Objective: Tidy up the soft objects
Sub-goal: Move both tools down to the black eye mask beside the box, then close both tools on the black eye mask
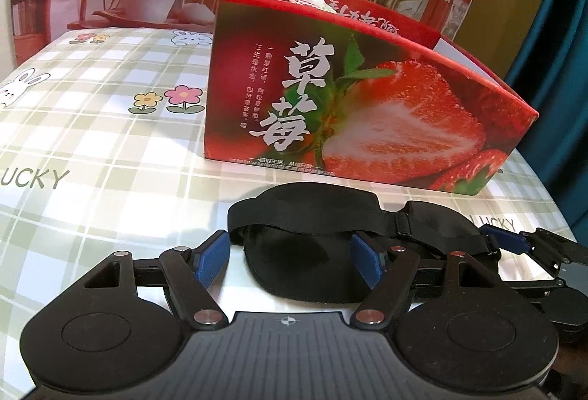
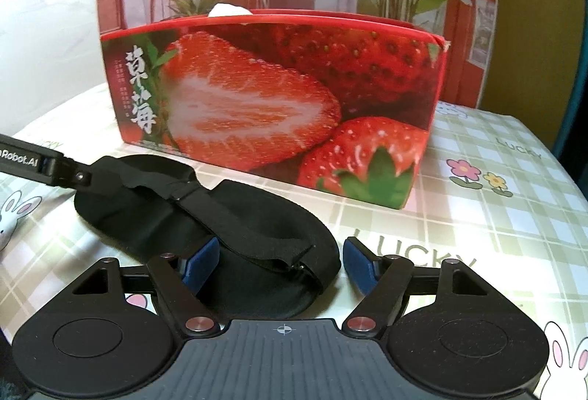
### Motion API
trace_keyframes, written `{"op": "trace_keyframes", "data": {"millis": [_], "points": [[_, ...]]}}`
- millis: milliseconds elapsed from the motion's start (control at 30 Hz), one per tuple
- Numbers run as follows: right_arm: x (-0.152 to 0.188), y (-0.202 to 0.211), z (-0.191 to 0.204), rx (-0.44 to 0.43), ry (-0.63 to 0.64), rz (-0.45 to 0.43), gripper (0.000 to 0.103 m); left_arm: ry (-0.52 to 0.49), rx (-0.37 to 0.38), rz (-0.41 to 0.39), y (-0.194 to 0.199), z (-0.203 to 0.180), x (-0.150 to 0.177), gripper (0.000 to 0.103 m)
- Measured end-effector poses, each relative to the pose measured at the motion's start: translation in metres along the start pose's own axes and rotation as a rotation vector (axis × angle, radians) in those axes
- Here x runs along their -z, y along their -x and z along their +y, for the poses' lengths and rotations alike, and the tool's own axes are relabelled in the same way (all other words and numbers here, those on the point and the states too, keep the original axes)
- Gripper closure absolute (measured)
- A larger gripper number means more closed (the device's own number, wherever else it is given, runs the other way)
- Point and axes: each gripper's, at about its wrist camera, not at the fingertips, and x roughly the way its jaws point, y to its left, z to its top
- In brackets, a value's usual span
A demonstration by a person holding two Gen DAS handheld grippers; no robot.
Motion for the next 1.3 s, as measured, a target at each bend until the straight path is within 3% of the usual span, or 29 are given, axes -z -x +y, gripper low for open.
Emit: {"op": "trace_keyframes", "data": {"millis": [667, 833, 967, 1167, 1300], "points": [[0.0, -0.001, -0.001, -0.005, -0.005, 0.0, 0.031, -0.121, -0.015, 0.013, -0.002, -0.017, 0.007, 0.028], [-0.001, 0.001, -0.003, 0.044, -0.022, 0.012, 0.017, -0.132, -0.016, 0.017, -0.003, -0.017, 0.007, 0.028], [-0.006, 0.013, -0.005, 0.043, -0.05, -0.005, 0.016, -0.139, -0.018, 0.021, -0.003, -0.015, 0.006, 0.028], [-0.008, 0.026, -0.004, -0.006, -0.113, 0.038, 0.019, -0.134, -0.012, 0.023, -0.002, -0.015, 0.006, 0.029], [-0.006, 0.021, -0.005, -0.033, -0.158, 0.103, 0.032, -0.128, -0.01, 0.02, -0.001, -0.015, 0.007, 0.029]]}}
